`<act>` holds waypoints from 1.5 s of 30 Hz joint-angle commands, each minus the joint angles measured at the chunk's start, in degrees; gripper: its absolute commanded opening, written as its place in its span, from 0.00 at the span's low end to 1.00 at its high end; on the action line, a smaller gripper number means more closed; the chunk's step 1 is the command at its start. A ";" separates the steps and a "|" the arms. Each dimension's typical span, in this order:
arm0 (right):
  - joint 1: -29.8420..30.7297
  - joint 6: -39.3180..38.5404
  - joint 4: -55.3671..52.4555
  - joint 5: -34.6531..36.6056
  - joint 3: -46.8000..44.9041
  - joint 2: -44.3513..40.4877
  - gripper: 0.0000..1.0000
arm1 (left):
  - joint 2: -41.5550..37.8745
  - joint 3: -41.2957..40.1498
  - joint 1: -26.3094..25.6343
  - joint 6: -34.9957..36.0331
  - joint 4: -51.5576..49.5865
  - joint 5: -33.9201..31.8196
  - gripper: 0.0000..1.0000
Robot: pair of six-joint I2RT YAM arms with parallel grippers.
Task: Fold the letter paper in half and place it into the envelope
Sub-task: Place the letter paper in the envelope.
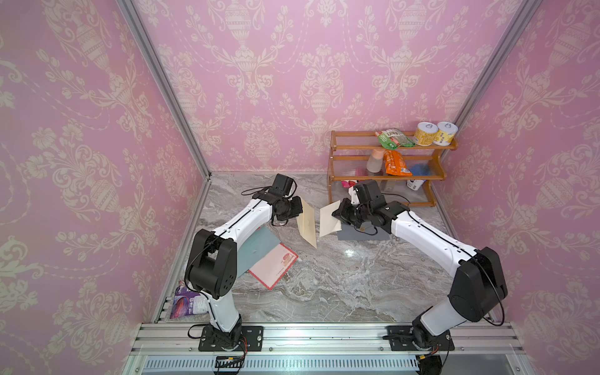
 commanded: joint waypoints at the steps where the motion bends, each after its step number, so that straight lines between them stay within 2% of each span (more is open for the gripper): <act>1: 1.24 -1.54 -6.99 9.35 4.74 3.64 0.00 | -3.15 -2.19 -0.72 -2.16 0.44 -0.82 0.00; 10: 4.88 -1.17 -4.05 13.63 8.37 8.51 0.00 | -5.48 -5.00 -2.28 -1.85 0.33 -1.55 0.00; 26: 7.94 -1.57 -4.24 10.41 16.38 15.18 0.00 | -3.95 -4.47 -3.98 -0.48 0.84 -1.68 0.00; 32: 8.35 -1.24 -5.57 7.39 20.84 18.43 0.00 | -3.71 -4.84 -4.43 -0.21 1.97 -1.01 0.00; 38: 8.38 1.13 -4.83 4.21 21.33 20.21 0.00 | -3.45 -5.93 -4.52 -0.86 3.76 -0.05 0.00; 45: 8.38 3.20 -10.36 3.42 24.81 23.66 0.00 | -2.89 -6.20 -4.52 -1.61 4.77 0.86 0.00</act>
